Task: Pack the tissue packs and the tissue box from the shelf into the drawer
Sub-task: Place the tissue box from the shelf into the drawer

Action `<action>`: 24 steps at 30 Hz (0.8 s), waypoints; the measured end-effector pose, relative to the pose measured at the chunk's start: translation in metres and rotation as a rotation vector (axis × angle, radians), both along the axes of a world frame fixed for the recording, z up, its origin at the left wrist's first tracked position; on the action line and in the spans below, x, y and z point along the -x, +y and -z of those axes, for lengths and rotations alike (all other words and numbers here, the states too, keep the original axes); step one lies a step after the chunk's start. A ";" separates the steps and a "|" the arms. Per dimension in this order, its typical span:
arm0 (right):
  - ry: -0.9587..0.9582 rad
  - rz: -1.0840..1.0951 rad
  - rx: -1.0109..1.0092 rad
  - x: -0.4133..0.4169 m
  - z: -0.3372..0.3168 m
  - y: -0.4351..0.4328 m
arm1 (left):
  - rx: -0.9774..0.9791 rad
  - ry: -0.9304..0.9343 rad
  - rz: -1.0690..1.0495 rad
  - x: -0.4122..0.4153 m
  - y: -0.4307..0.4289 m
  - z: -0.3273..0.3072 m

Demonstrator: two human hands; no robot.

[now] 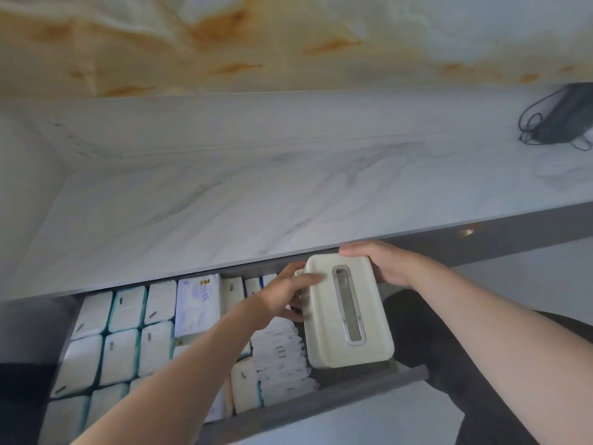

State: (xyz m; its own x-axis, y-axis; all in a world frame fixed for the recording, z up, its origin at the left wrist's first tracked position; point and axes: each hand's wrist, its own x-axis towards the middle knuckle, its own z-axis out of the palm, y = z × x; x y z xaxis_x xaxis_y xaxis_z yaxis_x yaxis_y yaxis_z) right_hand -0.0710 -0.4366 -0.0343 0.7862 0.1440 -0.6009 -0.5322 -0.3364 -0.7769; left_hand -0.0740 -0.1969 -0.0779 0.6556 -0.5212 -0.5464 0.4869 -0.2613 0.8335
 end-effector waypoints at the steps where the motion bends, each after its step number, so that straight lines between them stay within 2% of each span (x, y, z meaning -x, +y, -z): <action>1: 0.041 0.054 -0.051 0.005 0.001 0.000 | 0.004 0.027 -0.023 0.004 0.000 -0.004; 4: 0.216 0.136 -0.068 0.022 0.010 0.005 | -0.036 0.144 -0.083 0.015 -0.002 -0.010; 7: 0.327 0.125 -0.021 0.036 0.024 0.004 | -0.054 0.312 -0.110 0.029 -0.007 -0.015; 10: 0.384 0.105 0.060 0.040 0.035 0.000 | -0.144 0.289 -0.066 0.030 -0.016 0.000; 13: 0.402 0.101 0.074 0.036 0.049 0.000 | -0.193 0.252 -0.112 0.027 -0.023 0.012; 15: 0.372 0.094 0.108 0.032 0.056 0.005 | -0.244 0.211 -0.126 0.021 -0.023 0.019; 20: 0.127 0.053 0.230 0.019 0.078 0.013 | -0.448 0.091 -0.136 0.004 -0.030 0.040; 24: -0.031 -0.029 0.348 0.017 0.082 0.013 | -0.406 0.105 -0.051 0.000 -0.030 0.056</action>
State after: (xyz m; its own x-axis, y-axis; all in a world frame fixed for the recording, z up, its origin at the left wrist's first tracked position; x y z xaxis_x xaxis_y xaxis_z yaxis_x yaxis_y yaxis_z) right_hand -0.0880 -0.4233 -0.1162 0.8038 -0.0429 -0.5934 -0.4964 -0.5982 -0.6291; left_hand -0.0743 -0.2274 -0.1334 0.6052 -0.2181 -0.7656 0.5845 -0.5312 0.6133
